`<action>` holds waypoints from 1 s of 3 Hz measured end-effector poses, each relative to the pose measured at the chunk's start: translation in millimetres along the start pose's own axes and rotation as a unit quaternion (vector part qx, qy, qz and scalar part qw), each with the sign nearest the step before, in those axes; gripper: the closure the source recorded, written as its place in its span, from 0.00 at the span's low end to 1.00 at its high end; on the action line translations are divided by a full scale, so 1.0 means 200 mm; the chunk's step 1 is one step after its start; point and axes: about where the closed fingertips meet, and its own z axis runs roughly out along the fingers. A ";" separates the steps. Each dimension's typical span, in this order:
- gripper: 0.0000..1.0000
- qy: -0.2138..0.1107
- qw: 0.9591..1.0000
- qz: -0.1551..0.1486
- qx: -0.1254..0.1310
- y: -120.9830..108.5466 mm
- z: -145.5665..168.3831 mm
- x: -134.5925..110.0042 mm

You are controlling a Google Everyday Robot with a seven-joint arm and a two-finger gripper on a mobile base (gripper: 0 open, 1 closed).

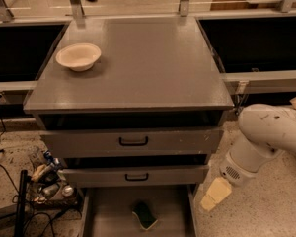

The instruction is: Pick sponge from bottom drawer and place on counter

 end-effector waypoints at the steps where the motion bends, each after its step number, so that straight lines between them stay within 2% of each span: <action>1: 0.00 -0.017 1.000 0.008 0.014 0.09 0.02 0.11; 2: 0.00 -0.028 0.999 0.017 0.035 0.17 0.07 0.22; 3: 0.00 -0.032 0.999 0.032 0.020 0.12 0.07 0.21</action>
Offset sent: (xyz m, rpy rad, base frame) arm -0.0800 -0.0010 -0.0104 -0.0490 -0.1207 -0.0774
